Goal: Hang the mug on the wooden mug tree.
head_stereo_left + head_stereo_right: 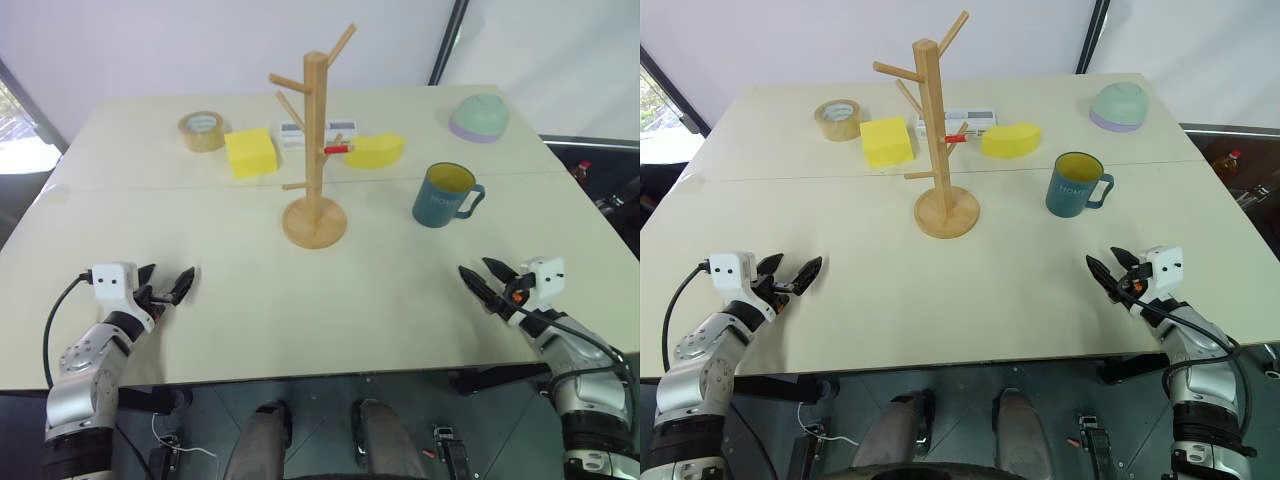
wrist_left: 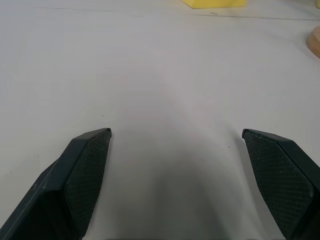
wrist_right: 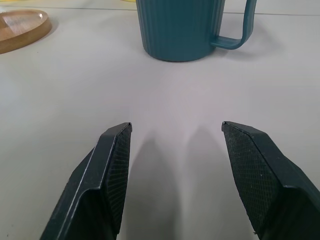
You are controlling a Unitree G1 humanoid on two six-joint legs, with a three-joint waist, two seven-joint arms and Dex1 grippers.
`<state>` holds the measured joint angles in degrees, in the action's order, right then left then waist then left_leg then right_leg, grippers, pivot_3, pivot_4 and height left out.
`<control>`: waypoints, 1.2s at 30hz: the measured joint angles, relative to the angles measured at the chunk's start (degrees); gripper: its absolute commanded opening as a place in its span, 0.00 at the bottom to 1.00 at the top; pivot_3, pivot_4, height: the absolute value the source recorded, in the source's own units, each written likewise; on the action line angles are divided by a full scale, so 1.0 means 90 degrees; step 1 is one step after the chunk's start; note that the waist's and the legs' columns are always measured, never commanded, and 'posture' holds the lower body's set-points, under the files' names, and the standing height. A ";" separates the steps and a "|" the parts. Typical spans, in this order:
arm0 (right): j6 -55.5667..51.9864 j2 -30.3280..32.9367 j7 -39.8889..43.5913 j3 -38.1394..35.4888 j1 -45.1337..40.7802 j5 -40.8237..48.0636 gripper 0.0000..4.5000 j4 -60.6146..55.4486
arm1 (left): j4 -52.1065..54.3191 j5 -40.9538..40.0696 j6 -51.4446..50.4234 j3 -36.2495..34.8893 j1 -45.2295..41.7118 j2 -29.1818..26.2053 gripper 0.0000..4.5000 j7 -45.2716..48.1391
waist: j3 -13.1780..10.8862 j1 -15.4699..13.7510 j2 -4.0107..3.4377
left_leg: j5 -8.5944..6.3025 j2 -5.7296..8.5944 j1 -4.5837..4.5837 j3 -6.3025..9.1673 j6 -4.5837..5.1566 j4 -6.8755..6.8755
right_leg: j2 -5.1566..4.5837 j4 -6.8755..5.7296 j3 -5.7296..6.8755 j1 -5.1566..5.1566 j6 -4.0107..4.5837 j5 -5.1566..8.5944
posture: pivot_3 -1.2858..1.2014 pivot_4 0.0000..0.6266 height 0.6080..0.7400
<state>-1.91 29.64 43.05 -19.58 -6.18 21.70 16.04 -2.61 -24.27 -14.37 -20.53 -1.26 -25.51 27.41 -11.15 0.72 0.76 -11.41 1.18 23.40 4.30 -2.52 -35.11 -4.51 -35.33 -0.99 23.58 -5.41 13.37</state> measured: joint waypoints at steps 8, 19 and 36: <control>0.0003 0.0000 -0.0080 0.0000 -0.0043 -0.0018 0.66 0.0000 | 0.0001 -0.0030 -0.0002 -0.0007 -0.0001 0.0012 1.00 0.0022 | 0.0000 -0.0002 0.0000 | 0.0000 0.0000 0.0001 0.0000 0.0000 0.0001 | -0.0001 0.0002 0.0000 0.0000 0.0001 -0.0001 | 0.52 0.24 1.00; -0.0266 0.0003 -0.0876 -0.0002 -0.0113 -0.0139 0.66 -0.0074 | 0.0788 -0.0163 -0.0004 0.0476 -0.0111 -0.0061 1.00 0.0765 | 0.0000 -0.0006 0.0000 | 0.0000 0.0002 0.0003 -0.0002 0.0000 0.0000 | -0.0005 0.0007 -0.0001 -0.0001 0.0004 -0.0002 | 0.52 0.24 1.00; -0.0584 -0.0272 -0.2699 0.0338 -0.1955 -0.0896 0.66 0.0464 | 0.2896 -0.0708 -0.1025 0.3103 -0.0998 -0.0129 1.00 0.2498 | -0.0001 0.0018 -0.0002 | 0.0002 0.0010 0.0001 -0.0010 0.0004 0.0000 | 0.0010 0.0008 -0.0003 -0.0002 0.0007 -0.0005 | 0.52 0.24 1.00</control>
<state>-7.17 27.19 18.76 -16.54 -23.77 13.64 20.22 23.45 -30.65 -23.59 7.40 -10.24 -26.67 49.88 -11.16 0.88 0.74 -11.39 1.27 23.41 4.21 -2.49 -35.11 -4.42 -35.26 -1.02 23.56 -5.34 13.33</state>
